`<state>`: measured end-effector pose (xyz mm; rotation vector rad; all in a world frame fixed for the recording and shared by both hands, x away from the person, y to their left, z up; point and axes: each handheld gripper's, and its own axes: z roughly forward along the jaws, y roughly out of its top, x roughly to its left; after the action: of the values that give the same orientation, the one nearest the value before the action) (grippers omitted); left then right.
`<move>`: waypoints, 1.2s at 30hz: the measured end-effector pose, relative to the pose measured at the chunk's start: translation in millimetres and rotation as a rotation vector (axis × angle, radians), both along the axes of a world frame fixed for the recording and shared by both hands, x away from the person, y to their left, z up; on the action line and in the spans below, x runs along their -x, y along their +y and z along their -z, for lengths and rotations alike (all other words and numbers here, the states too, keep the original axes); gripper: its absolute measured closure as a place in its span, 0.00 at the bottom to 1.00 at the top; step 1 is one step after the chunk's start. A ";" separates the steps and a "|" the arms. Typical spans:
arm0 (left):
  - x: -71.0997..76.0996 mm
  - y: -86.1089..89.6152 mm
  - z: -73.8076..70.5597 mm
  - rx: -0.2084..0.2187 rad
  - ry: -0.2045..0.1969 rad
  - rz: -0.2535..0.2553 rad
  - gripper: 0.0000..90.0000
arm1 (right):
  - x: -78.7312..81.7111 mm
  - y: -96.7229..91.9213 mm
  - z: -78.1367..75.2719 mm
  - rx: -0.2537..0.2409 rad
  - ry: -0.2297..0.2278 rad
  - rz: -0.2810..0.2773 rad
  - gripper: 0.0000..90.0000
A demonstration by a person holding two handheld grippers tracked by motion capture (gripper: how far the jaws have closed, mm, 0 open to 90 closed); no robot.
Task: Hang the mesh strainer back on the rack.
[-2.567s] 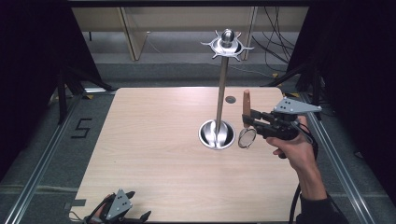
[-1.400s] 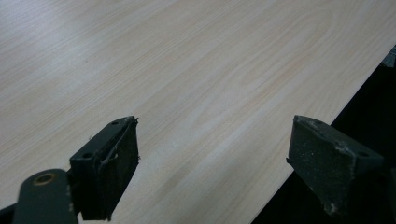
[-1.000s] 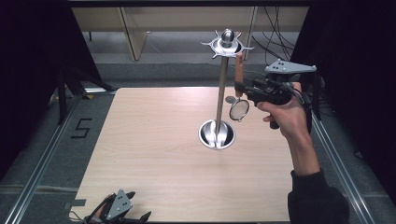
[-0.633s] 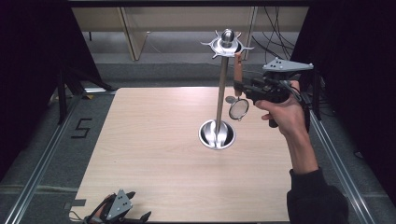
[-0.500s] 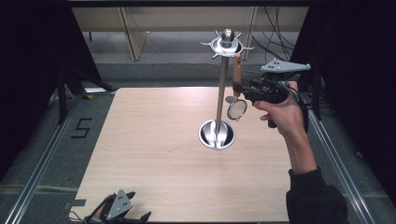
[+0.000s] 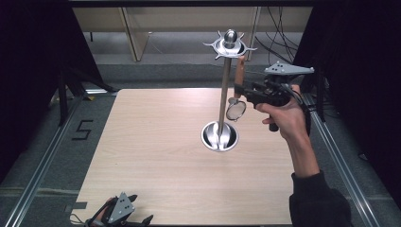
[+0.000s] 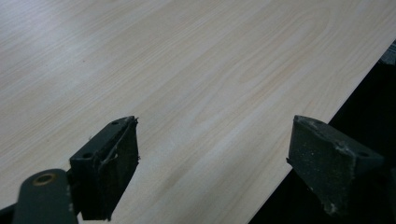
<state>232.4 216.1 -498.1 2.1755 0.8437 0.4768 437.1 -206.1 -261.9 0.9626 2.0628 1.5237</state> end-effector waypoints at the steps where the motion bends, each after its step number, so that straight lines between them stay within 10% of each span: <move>1: -0.7 1.0 -0.7 -0.016 -0.004 0.005 0.17 | 0.2 -0.2 1.3 -0.002 0.010 0.006 0.73; 36: -2.6 2.5 -1.4 -0.049 -0.013 0.024 0.17 | 35.6 -32.0 40.4 -0.049 0.033 0.052 0.48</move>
<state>235.0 218.5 -496.6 2.2224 0.8052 0.5038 401.6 -238.1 -302.3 1.0572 2.0154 1.5482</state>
